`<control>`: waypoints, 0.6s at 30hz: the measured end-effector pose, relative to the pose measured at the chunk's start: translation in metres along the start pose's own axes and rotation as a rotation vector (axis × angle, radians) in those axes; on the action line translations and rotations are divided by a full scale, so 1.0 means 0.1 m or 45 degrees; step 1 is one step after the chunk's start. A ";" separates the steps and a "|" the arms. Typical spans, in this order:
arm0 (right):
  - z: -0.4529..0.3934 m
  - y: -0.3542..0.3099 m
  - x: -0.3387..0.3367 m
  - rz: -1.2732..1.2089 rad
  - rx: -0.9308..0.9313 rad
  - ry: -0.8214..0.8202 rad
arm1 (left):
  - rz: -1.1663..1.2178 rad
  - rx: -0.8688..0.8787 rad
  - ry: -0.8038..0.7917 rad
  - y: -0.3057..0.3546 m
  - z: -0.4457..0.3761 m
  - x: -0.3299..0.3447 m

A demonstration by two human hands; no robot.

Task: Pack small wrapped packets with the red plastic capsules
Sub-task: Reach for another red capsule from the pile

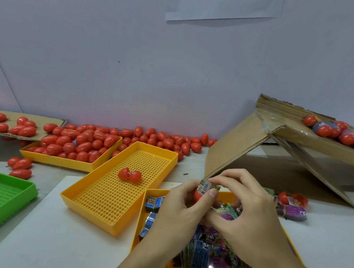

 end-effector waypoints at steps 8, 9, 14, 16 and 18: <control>0.00 0.00 -0.02 0.047 0.005 -0.035 | -0.030 -0.029 0.016 0.02 0.00 0.01; 0.00 0.00 -0.02 0.048 0.007 -0.037 | -0.029 -0.032 0.019 0.01 0.00 0.01; 0.00 0.00 -0.02 -0.002 -0.009 -0.034 | 0.003 0.009 0.036 -0.01 -0.01 -0.01; -0.01 0.00 -0.03 -0.043 -0.028 -0.041 | 0.066 0.027 0.050 -0.01 -0.01 -0.03; -0.02 0.00 -0.03 -0.048 -0.042 -0.046 | 0.065 0.040 0.032 -0.01 -0.01 -0.03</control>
Point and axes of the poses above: each hand's wrist, its own z-axis away from the middle knuckle, its own x-axis out of the palm, y = z × x, the point moved 2 cm from there along -z, towards the middle knuckle, and after that the axes turned 9 degrees about -y, right-handed, at the moved point
